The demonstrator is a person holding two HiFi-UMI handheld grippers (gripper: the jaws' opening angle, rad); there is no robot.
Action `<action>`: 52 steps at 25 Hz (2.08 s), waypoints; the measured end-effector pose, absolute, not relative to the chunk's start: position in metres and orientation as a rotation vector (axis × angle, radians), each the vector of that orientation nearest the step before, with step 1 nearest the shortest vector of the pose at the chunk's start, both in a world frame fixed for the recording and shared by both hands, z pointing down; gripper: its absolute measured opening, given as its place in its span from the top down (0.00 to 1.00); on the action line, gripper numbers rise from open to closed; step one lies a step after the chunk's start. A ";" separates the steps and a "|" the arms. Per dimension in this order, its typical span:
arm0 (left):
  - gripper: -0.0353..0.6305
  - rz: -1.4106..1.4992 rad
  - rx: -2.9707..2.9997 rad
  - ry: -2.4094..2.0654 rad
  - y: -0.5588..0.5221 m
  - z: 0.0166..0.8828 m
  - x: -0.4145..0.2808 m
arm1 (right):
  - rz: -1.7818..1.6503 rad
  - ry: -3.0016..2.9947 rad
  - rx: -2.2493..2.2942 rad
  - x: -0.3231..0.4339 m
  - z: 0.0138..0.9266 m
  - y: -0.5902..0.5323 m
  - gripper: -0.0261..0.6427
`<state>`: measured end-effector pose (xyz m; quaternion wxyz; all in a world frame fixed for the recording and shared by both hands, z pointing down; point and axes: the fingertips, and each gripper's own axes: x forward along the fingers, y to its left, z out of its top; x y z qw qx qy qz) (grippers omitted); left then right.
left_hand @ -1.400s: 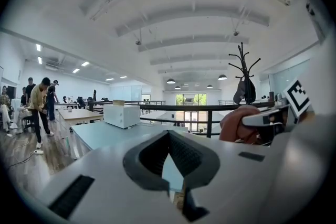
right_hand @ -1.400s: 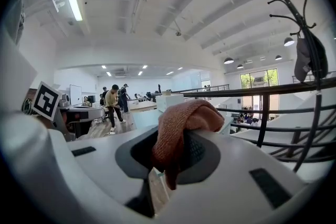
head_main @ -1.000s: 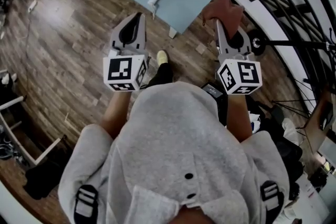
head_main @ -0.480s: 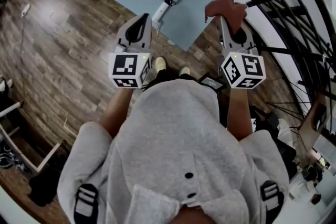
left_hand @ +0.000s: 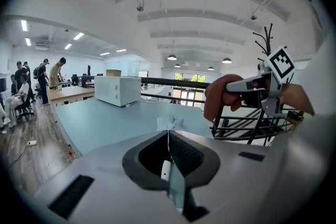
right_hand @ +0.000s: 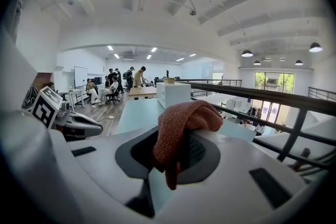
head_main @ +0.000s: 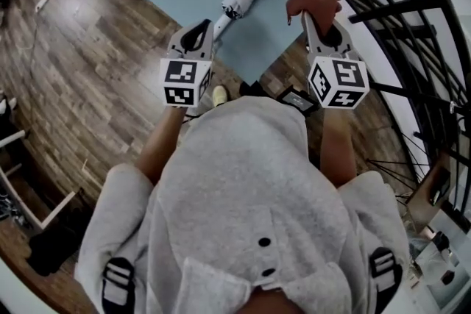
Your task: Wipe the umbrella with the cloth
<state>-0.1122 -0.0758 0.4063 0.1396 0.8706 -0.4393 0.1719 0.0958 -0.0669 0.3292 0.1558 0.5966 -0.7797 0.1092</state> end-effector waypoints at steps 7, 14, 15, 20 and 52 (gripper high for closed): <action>0.81 0.759 2.435 -1.228 -0.095 0.474 -0.087 | 0.289 -2.264 1.593 0.120 0.355 -0.125 0.86; 0.64 0.998 2.342 -1.144 -0.104 0.539 -0.064 | 0.310 -2.233 1.501 0.152 0.395 -0.165 0.86; 0.64 1.027 2.328 -1.139 -0.107 0.547 -0.063 | 0.312 -2.225 1.489 0.156 0.400 -0.171 0.86; 0.64 1.121 2.256 -1.110 -0.117 0.577 -0.064 | 0.314 -2.198 1.428 0.166 0.426 -0.202 0.86; 0.71 1.170 2.195 -1.005 -0.115 0.608 -0.058 | 0.404 -2.127 0.977 0.087 0.564 -0.212 0.86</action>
